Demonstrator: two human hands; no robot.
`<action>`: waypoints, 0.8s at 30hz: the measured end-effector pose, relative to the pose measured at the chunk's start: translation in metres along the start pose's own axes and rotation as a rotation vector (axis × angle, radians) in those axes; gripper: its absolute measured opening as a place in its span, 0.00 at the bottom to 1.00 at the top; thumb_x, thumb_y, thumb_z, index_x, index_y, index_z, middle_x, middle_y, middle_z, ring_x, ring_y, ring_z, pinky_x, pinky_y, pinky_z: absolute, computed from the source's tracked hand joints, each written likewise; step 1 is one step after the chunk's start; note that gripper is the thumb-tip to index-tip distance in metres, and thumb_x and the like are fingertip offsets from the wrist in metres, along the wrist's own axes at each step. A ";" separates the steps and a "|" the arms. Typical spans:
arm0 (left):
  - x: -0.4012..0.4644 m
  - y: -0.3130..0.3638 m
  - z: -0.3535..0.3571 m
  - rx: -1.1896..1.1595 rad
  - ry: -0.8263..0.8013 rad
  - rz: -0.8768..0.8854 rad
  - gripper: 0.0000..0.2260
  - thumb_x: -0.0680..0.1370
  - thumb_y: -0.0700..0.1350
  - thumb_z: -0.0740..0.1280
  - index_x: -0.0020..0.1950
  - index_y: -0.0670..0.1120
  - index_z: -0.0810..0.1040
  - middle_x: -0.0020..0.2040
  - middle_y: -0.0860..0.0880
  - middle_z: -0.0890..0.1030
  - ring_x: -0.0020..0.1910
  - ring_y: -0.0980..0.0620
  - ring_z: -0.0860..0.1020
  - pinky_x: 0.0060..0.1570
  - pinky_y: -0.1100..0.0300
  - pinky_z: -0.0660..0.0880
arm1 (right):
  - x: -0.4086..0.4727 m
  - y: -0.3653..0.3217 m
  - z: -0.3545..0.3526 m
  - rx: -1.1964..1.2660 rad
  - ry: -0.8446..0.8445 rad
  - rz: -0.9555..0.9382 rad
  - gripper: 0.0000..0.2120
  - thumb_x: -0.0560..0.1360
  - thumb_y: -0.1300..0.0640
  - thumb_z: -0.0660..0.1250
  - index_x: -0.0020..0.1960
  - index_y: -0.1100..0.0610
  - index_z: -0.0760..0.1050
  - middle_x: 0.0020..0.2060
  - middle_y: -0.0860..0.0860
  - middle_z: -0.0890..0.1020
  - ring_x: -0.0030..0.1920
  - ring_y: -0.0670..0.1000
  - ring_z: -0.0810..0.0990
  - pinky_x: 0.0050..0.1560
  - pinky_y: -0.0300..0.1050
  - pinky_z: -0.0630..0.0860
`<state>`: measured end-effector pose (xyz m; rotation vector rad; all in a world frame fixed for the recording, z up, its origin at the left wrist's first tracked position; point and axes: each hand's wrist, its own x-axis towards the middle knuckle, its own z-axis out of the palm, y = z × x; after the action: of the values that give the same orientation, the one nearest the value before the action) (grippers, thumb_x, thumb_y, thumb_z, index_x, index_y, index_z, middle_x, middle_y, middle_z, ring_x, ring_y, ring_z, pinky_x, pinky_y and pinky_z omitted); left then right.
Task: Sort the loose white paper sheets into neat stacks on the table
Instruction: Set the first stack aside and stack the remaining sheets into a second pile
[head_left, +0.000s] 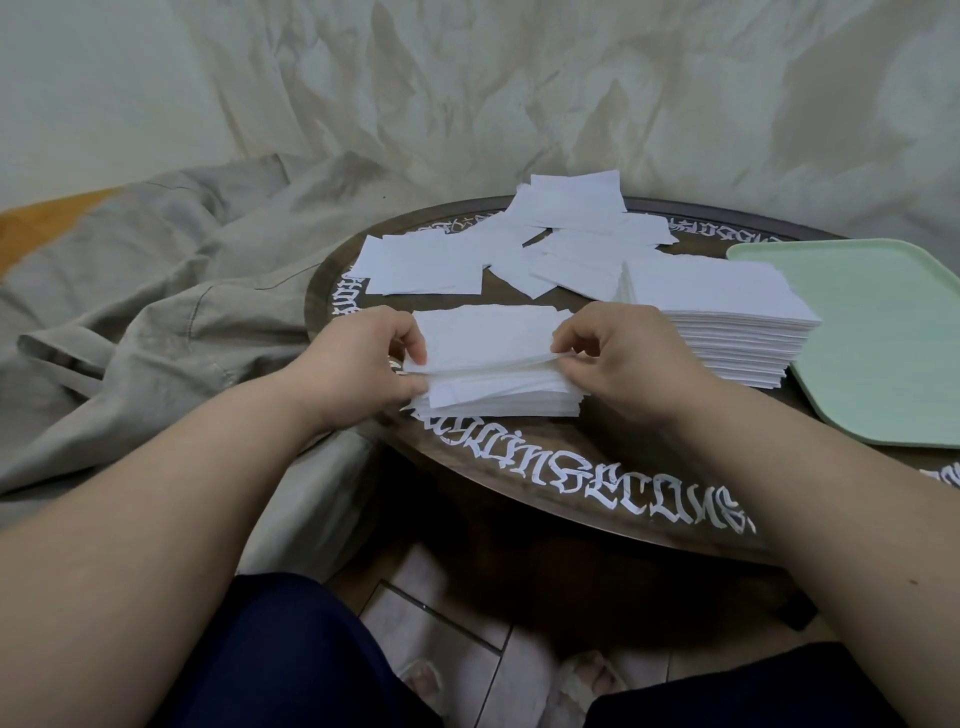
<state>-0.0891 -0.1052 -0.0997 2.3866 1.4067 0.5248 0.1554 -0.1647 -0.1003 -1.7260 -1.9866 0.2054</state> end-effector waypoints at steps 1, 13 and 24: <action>-0.001 0.000 -0.001 0.009 -0.012 -0.002 0.10 0.68 0.42 0.76 0.43 0.49 0.76 0.49 0.50 0.78 0.43 0.56 0.75 0.51 0.57 0.74 | 0.000 0.000 0.000 -0.004 0.000 -0.001 0.06 0.74 0.57 0.67 0.50 0.56 0.81 0.47 0.50 0.81 0.48 0.50 0.78 0.52 0.48 0.74; -0.003 -0.002 0.000 0.072 -0.045 0.068 0.12 0.67 0.44 0.76 0.44 0.50 0.74 0.47 0.51 0.76 0.46 0.54 0.75 0.51 0.57 0.74 | -0.003 0.003 -0.002 -0.006 -0.007 0.031 0.07 0.75 0.56 0.67 0.51 0.55 0.81 0.47 0.49 0.82 0.47 0.47 0.78 0.50 0.42 0.73; -0.004 -0.001 -0.002 0.042 -0.015 0.039 0.10 0.68 0.42 0.75 0.41 0.50 0.75 0.47 0.50 0.78 0.43 0.54 0.76 0.50 0.55 0.75 | -0.002 0.003 -0.002 0.003 -0.006 0.026 0.06 0.75 0.56 0.67 0.50 0.54 0.81 0.46 0.48 0.83 0.46 0.46 0.78 0.48 0.41 0.73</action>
<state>-0.0924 -0.1083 -0.0989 2.4508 1.3802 0.4909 0.1595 -0.1664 -0.1006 -1.7525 -1.9681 0.2225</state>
